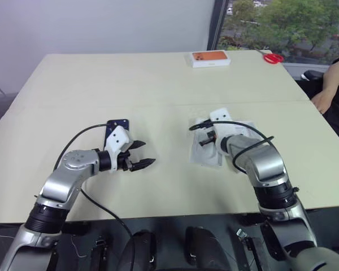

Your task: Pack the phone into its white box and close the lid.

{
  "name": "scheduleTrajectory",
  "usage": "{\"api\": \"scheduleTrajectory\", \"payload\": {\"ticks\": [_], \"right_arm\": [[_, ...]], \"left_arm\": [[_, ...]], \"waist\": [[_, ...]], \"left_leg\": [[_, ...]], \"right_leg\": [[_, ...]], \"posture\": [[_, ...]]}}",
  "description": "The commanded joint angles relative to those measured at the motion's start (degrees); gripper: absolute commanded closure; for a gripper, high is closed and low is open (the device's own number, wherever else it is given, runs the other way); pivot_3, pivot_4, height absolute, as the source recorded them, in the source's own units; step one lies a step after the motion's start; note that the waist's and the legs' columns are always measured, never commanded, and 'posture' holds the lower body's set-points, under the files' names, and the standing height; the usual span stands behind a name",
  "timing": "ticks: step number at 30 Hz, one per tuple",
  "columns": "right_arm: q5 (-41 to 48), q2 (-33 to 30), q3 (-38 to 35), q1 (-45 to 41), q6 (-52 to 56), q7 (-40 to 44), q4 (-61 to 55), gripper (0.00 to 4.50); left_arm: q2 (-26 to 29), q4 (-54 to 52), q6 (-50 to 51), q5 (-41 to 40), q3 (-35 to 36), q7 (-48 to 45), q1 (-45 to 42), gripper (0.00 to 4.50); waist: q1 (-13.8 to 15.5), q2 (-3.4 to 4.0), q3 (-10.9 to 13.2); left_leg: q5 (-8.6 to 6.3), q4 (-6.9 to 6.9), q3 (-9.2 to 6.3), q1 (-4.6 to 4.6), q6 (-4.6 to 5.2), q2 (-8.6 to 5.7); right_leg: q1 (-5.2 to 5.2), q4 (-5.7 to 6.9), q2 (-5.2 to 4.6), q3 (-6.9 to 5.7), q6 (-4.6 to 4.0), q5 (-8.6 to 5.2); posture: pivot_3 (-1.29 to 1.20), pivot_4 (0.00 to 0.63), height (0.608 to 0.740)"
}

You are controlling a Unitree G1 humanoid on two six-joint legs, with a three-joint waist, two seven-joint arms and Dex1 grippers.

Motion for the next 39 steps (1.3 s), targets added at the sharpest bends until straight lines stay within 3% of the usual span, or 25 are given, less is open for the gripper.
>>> {"api": "scheduleTrajectory", "payload": {"ticks": [1, 12, 25, 39], "right_arm": [[1.46, -0.83, 2.26, 0.61, 1.92, 3.14, -4.55, 4.46], [3.15, -3.79, 5.92, 2.85, 5.25, 8.75, -8.42, 4.46], [3.23, -5.59, -2.33, 1.13, 4.75, 8.06, -11.28, 4.46], [2.93, -7.26, 3.05, 7.07, 1.13, 10.69, -8.57, 4.46]], "left_arm": [[0.31, -2.17, -0.54, 0.05, 1.51, 0.0, -0.46, 0.68], [0.4, -3.03, -0.2, -0.08, 1.91, 0.56, 0.15, 0.68], [0.6, -3.39, 0.27, -0.38, 2.32, 0.41, 0.65, 0.68], [0.11, -3.43, 0.52, -0.26, 2.08, 0.8, 0.5, 0.68]], "waist": [[0.01, 0.0, 0.0], [0.06, 0.0, 0.0], [0.23, 0.0, 0.0], [0.16, -0.02, -0.01]], "left_leg": [[0.0, 0.0, 0.0, 0.0, 0.0, 0.0], [0.0, 0.01, -0.02, 0.02, 0.01, 0.0], [0.0, 0.01, -0.02, 0.02, 0.0, 0.01], [-0.01, 0.01, -0.02, 0.04, 0.01, 0.01]], "right_leg": [[0.0, 0.0, 0.0, 0.0, 0.0, 0.0], [0.02, -0.01, -0.01, 0.0, 0.0, 0.0], [0.02, -0.02, -0.02, 0.0, -0.01, 0.0], [0.06, -0.03, -0.01, 0.0, -0.01, 0.0]], "posture": [[0.0, 0.15, 0.74], [0.0, 0.15, 0.74], [0.0, 0.15, 0.74], [0.0, 0.15, 0.74]]}}
